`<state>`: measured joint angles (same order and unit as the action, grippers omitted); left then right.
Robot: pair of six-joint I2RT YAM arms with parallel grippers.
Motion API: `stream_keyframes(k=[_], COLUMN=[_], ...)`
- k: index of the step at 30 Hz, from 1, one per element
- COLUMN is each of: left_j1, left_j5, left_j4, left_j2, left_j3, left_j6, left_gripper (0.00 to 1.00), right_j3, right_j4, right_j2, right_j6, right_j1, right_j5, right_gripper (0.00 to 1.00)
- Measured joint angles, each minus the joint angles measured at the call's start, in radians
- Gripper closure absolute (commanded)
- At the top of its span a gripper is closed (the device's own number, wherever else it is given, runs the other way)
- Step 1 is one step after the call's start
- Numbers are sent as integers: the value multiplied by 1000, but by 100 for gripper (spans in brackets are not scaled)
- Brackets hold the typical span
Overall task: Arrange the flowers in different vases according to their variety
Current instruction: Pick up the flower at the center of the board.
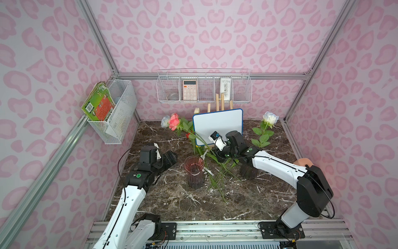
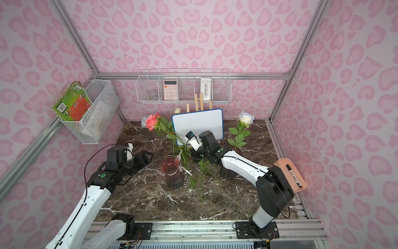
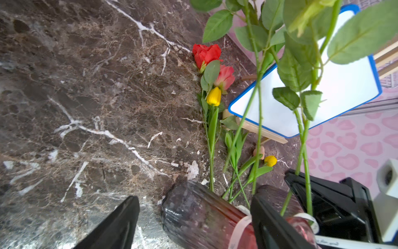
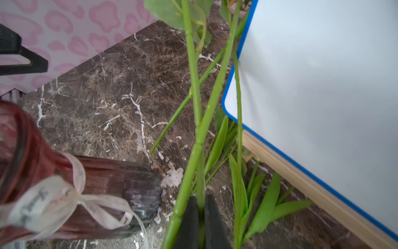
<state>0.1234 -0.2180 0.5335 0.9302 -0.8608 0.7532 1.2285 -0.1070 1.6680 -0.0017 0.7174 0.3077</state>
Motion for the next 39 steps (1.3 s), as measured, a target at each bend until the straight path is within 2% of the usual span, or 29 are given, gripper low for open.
stream_keyframes(k=[11, 19, 27, 31, 39], left_j1=[0, -5, -5, -5, 2], left_j5=[-158, -204, -233, -252, -306], left_j4=[-107, -219, -378, -443, -563], left_j2=[176, 290, 367, 452, 588], left_j3=[-83, -78, -72, -97, -103], left_j6=[32, 87, 173, 218, 275], left_gripper=[21, 22, 18, 25, 49], right_j3=[322, 330, 287, 267, 264], right_j4=[-43, -61, -73, -74, -68], right_j2=[267, 309, 309, 299, 298], right_j6=[-40, -58, -74, -80, -80], right_j1=[3, 19, 22, 22, 23], right_j5=[72, 73, 74, 84, 118], right_gripper=[100, 100, 100, 100, 100])
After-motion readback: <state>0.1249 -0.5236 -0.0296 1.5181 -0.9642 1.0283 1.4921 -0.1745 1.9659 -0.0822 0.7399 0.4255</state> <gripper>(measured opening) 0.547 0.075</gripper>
